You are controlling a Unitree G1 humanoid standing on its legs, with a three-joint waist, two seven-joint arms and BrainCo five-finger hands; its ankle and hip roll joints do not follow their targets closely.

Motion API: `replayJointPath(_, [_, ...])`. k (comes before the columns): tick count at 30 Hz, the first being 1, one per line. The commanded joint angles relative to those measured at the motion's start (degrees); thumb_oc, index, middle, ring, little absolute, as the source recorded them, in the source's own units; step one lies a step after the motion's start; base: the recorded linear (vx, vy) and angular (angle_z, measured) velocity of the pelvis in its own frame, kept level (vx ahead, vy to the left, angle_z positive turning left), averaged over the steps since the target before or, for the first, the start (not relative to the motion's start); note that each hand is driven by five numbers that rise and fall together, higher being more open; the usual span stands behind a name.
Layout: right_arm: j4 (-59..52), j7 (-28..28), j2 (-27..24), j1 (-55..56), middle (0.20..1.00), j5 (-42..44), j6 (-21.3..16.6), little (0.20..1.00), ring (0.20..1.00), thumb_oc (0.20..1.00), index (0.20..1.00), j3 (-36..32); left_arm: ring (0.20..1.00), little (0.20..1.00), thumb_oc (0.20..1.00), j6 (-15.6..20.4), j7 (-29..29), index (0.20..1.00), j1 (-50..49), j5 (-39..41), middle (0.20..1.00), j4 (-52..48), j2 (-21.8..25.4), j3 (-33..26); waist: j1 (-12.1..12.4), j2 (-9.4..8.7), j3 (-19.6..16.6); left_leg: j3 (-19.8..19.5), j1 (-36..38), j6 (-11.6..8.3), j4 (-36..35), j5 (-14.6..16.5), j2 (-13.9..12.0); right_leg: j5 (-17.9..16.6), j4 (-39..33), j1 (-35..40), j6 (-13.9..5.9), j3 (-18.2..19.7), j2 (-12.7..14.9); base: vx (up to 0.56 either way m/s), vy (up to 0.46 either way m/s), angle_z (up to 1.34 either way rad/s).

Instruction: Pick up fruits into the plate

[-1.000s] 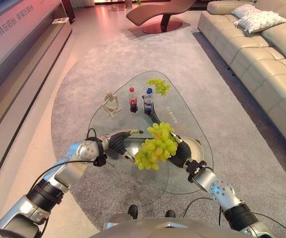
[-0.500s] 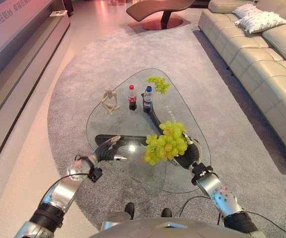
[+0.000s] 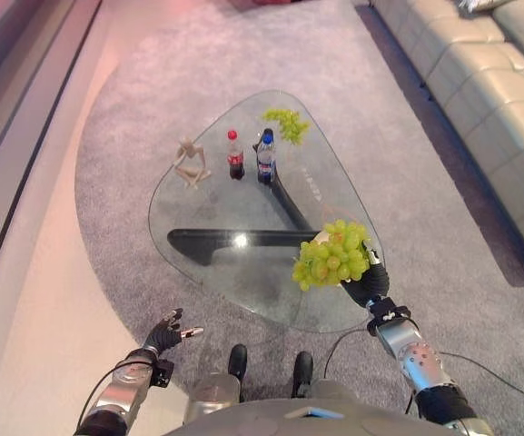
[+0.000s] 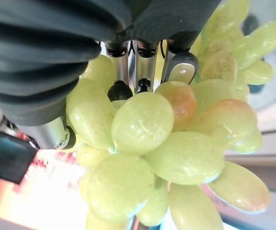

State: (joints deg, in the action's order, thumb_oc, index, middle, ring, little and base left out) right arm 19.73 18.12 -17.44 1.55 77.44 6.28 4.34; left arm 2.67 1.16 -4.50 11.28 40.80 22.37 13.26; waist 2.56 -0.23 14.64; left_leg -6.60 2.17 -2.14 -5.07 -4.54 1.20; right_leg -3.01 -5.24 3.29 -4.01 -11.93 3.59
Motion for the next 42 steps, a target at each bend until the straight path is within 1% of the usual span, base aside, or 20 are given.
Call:
replayJointPath(1, [-3.93, 2.81, -2.45, -6.79, 0.2, -0.79, -2.66, 0.2, 0.2, 0.2, 0.2, -3.55, 1.0, 1.0, 1.0, 3.1, -1.75, 1.0, 4.71, 1.49, 1.0, 3.54, -0.45, -0.33, -0.47, 1.07, 3.85, 6.38, 0.64, 0.54, 5.3, 7.21, -0.63, 3.03, 6.65, -2.96, -0.29, 1.87, 0.47, -0.05, -0.017, 0.01])
replayJointPath(3, [-2.21, 2.29, -4.5, -9.21, 0.2, -2.51, -3.24, 0.2, 0.2, 0.2, 0.2, -4.52, 1.0, 1.0, 1.0, 3.94, -1.62, 1.0, 6.23, 1.38, 1.0, 6.12, -0.96, 0.86, -1.02, 1.84, 6.68, 5.59, -1.68, 0.56, 6.38, 6.85, -0.45, 3.35, 8.63, -5.59, 0.13, 2.12, 0.34, -0.12, -0.034, 0.03])
replayJointPath(4, [-1.96, 2.11, -4.88, -9.55, 0.2, -2.86, -3.28, 0.2, 0.2, 0.2, 0.2, -4.65, 1.0, 1.0, 1.0, 3.97, -1.53, 1.0, 6.43, 1.29, 1.0, 6.33, -0.95, 1.07, -1.09, 1.94, 7.09, 5.46, -2.05, 0.55, 6.57, 6.77, -0.44, 3.38, 8.92, -5.98, 0.19, 2.14, 0.32, -0.22, -0.062, 0.03])
replayJointPath(5, [0.4, 1.52, -7.72, -12.37, 0.2, -5.0, -3.8, 0.2, 0.2, 0.2, 0.2, -5.41, 1.0, 1.0, 1.0, 5.62, -1.5, 1.0, 7.75, 1.63, 1.0, 7.41, -0.88, 3.1, -1.62, 2.79, 10.44, 4.69, -5.13, 0.37, 8.52, 6.29, -0.23, 3.52, 11.2, -9.11, 0.72, 2.29, 0.17, -0.16, -0.048, 0.02])
replayJointPath(6, [0.63, 1.54, -7.87, -12.6, 0.2, -5.09, -3.83, 0.2, 0.2, 0.2, 0.2, -5.45, 1.0, 1.0, 1.0, 5.75, -1.51, 1.0, 7.88, 1.65, 1.0, 7.49, -0.91, 3.17, -1.64, 2.85, 10.55, 4.65, -5.39, 0.36, 8.72, 6.32, -0.22, 3.58, 11.42, -9.37, 0.74, 2.29, 0.19, -0.22, -0.076, 0.01])
replayJointPath(7, [2.06, 1.21, -9.27, -14.46, 0.2, -5.89, -4.57, 0.2, 0.2, 0.2, 0.2, -5.65, 1.0, 1.0, 1.0, 6.48, -1.74, 1.0, 8.63, 2.68, 1.0, 7.2, -0.62, 4.29, -1.9, 3.29, 12.5, 4.18, -7.78, 0.19, 10.56, 6.25, 0.01, 3.67, 13.01, -11.62, 1.08, 2.27, 0.39, -0.1, -0.041, 0.0])
replayJointPath(8, [2.3, 0.86, -9.46, -14.76, 0.2, -6.21, -4.61, 0.2, 0.2, 0.2, 0.2, -5.66, 1.0, 1.0, 1.0, 6.51, -1.76, 1.0, 8.79, 2.68, 1.0, 7.14, -0.56, 4.47, -1.92, 3.35, 12.75, 4.12, -8.15, 0.16, 10.81, 6.23, 0.04, 3.7, 13.23, -11.94, 1.15, 2.24, 0.41, -0.16, -0.061, -0.01])
replayJointPath(10, [4.4, -0.15, -11.49, -18.26, 0.2, -7.66, -4.97, 0.2, 0.2, 0.2, 0.2, -5.96, 1.0, 1.0, 1.0, 7.55, -2.07, 1.0, 10.11, 4.0, 1.0, 6.43, -0.16, 5.51, -2.14, 3.97, 15.15, 3.59, -12.06, -0.07, 13.28, 5.94, 0.43, 3.78, 15.41, -15.66, 1.55, 2.0, 0.67, -0.14, -0.044, -0.03])
replayJointPath(11, [5.09, -0.44, -12.22, -19.07, 0.2, -7.99, -5.17, 0.2, 0.2, 0.2, 0.2, -6.04, 1.0, 1.0, 1.0, 7.55, -2.26, 1.0, 10.3, 4.61, 1.0, 5.91, 0.0, 6.14, -2.15, 4.18, 15.16, 3.43, -13.68, -0.14, 13.73, 5.75, 0.52, 3.76, 15.8, -17.2, 1.63, 1.9, 0.69, -0.15, -0.062, -0.04])
replayJointPath(12, [6.7, -0.56, -13.89, -20.93, 0.2, -7.81, -5.27, 0.2, 0.2, 0.2, 0.2, -6.19, 1.0, 1.0, 1.0, 8.23, -2.65, 1.0, 10.79, 5.52, 1.0, 5.18, 0.25, 7.04, -1.98, 4.48, 15.16, 3.2, -17.14, -0.16, 14.87, 5.52, 0.7, 3.72, 16.9, -20.51, 1.64, 1.86, 0.85, -0.1, -0.054, -0.07])
replayJointPath(17, [9.8, -1.61, -16.84, -25.53, 0.2, -7.86, -5.3, 0.2, 0.2, 0.2, 0.2, -6.16, 1.0, 1.0, 1.0, 7.92, -3.41, 1.0, 12.43, 7.78, 1.0, 2.81, 1.4, 9.17, -1.61, 5.57, 15.16, 3.13, -23.39, -0.26, 15.72, 4.58, 0.8, 3.57, 18.69, -27.01, 1.59, 2.04, 0.82, -0.08, -0.041, -0.08])
replayJointPath(22, [12.79, -3.64, -19.32, -30.25, 0.2, -8.25, -5.32, 0.2, 0.2, 0.2, 0.2, -5.71, 1.0, 1.0, 1.0, 8.07, -3.9, 1.0, 14.15, 9.35, 1.0, 2.13, 2.21, 10.36, -1.02, 6.35, 15.16, 3.12, -27.72, -0.23, 15.25, 3.48, 0.84, 3.32, 19.97, -32.2, 1.21, 2.43, 0.69, -0.06, -0.043, -0.07])
replayJointPath(25, [16.61, -4.84, -21.65, -33.64, 0.2, -9.03, -5.37, 0.2, 0.2, 0.2, 0.2, -5.31, 1.0, 1.0, 1.0, 8.7, -4.07, 1.0, 14.55, 10.4, 1.0, 1.42, 2.85, 11.48, -0.38, 7.19, 15.16, 2.91, -30.51, -0.22, 16.11, 3.29, 1.21, 3.41, 21.53, -35.29, 0.99, 2.5, 1.02, -0.02, -0.013, -0.05])
replayJointPath(27, [18.2, -5.19, -22.17, -34.65, 0.2, -9.35, -5.48, 0.2, 0.2, 0.2, 0.2, -5.28, 1.0, 1.0, 1.0, 8.61, -4.44, 1.0, 14.47, 10.7, 1.0, 0.95, 2.98, 12.08, -0.03, 7.55, 15.16, 2.87, -31.22, -0.25, 16.63, 3.72, 1.38, 4.1, 22.54, -36.13, 0.92, 2.46, 1.13, 0.0, 0.0, 0.0])
replayJointPath(31, [20.34, -6.78, -22.72, -37.7, 0.2, -9.55, -5.71, 0.2, 0.2, 0.2, 0.2, -4.56, 1.0, 1.0, 1.0, 8.73, -4.73, 1.0, 14.93, 10.99, 1.0, 1.09, 3.25, 13.18, 0.63, 8.13, 15.16, 2.83, -33.66, -0.13, 17.76, 3.78, 1.81, 4.32, 24.22, -38.82, 0.73, 2.25, 1.56, 0.01, -0.019, 0.03])
replayJointPath(34, [20.62, -7.79, -23.18, -39.73, 0.2, -9.66, -5.64, 0.2, 0.2, 0.2, 0.2, -4.13, 1.0, 1.0, 1.0, 8.91, -5.03, 1.0, 15.04, 11.51, 1.0, 0.7, 3.45, 13.83, 0.99, 8.65, 15.16, 2.93, -35.13, -0.02, 17.89, 3.23, 2.12, 3.85, 24.67, -40.57, 0.69, 2.13, 1.78, 0.0, -0.001, 0.06])
replayJointPath(36, [20.97, -8.12, -23.25, -40.73, 0.2, -9.63, -5.5, 0.2, 0.2, 0.2, 0.2, -3.83, 1.0, 1.0, 1.0, 8.92, -5.16, 1.0, 14.97, 11.63, 1.0, 0.71, 3.46, 14.21, 1.15, 8.88, 15.16, 3.0, -35.2, 0.12, 18.02, 3.6, 2.32, 4.38, 25.44, -41.05, 0.59, 2.33, 1.87, 0.02, 0.007, 0.02])
replayJointPath(37, [21.03, -8.11, -23.24, -41.14, 0.2, -9.67, -5.55, 0.2, 0.2, 0.2, 0.2, -3.82, 1.0, 1.0, 1.0, 8.87, -5.09, 1.0, 15.21, 11.8, 1.0, 0.72, 3.58, 14.18, 1.18, 9.0, 15.16, 3.01, -35.85, 0.09, 17.95, 3.11, 2.37, 3.92, 25.23, -41.58, 0.63, 2.35, 1.82, 0.0, 0.0, 0.0])
replayJointPath(38, [20.86, -8.47, -23.05, -41.19, 0.2, -9.65, -5.65, 0.2, 0.2, 0.2, 0.2, -3.58, 1.0, 1.0, 1.0, 8.87, -4.99, 1.0, 14.99, 11.88, 1.0, 0.74, 3.59, 14.26, 1.22, 9.04, 15.16, 3.07, -35.67, 0.15, 18.29, 3.61, 2.45, 4.43, 25.84, -41.6, 0.54, 2.48, 1.84, 0.04, 0.009, 0.02])
replayJointPath(42, [20.78, -10.2, -22.73, -42.7, 0.2, -7.78, -6.18, 0.2, 0.2, 0.2, 0.2, -3.42, 1.0, 1.0, 1.0, 8.53, -4.49, 1.0, 15.06, 12.1, 1.0, 1.04, 3.78, 14.76, 1.46, 9.32, 15.16, 3.07, -36.82, 0.38, 19.19, 3.78, 2.69, 4.75, 27.28, -42.96, 0.53, 2.71, 1.84, 0.05, 0.005, 0.05])
